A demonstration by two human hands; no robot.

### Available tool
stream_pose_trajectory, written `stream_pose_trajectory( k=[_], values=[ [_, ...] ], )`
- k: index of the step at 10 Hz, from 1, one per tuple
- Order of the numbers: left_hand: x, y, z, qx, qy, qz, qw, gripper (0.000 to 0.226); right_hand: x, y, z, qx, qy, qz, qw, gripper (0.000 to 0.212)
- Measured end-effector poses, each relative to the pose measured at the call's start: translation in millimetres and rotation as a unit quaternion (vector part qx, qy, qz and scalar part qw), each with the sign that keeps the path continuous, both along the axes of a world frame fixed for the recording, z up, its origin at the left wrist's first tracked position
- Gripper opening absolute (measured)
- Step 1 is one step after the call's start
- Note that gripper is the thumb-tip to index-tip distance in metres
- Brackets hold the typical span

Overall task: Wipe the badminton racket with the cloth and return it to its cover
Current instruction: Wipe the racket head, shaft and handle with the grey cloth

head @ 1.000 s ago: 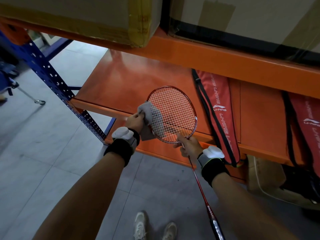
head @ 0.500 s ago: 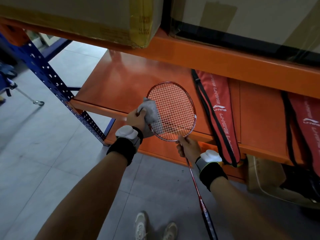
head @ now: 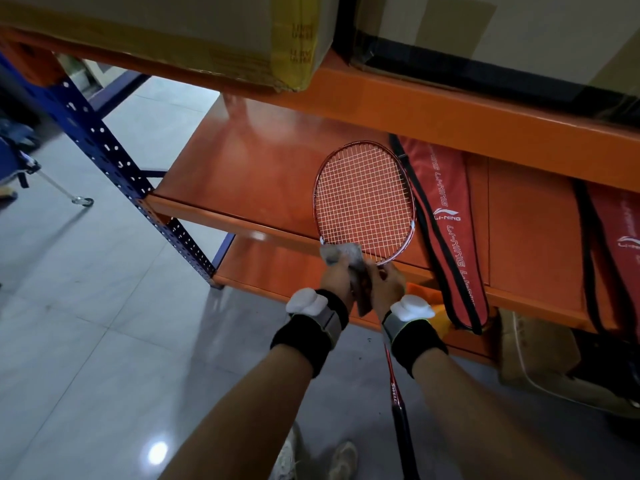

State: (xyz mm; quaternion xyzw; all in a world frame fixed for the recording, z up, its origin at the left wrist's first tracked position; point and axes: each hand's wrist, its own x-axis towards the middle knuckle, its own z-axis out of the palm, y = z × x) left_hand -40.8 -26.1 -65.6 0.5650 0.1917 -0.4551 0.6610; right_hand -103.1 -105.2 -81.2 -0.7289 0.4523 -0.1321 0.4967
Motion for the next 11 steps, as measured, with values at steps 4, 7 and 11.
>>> stream_pose_trajectory(
  k=[4, 7, 11],
  values=[
    [57, 17, 5, 0.139, -0.143, 0.018, 0.98, 0.05, -13, 1, 23, 0.111, -0.06, 0.032, 0.992, 0.028],
    [129, 37, 43, 0.219, -0.36, 0.035, 0.906, 0.049, -28, 4, 21, 0.124, -0.017, 0.146, 0.981, 0.028],
    [147, 33, 69, 0.267, -0.67, -0.196, 0.665, 0.03, -27, -5, 28, 0.092, 0.045, 0.236, 0.966, 0.014]
  ],
)
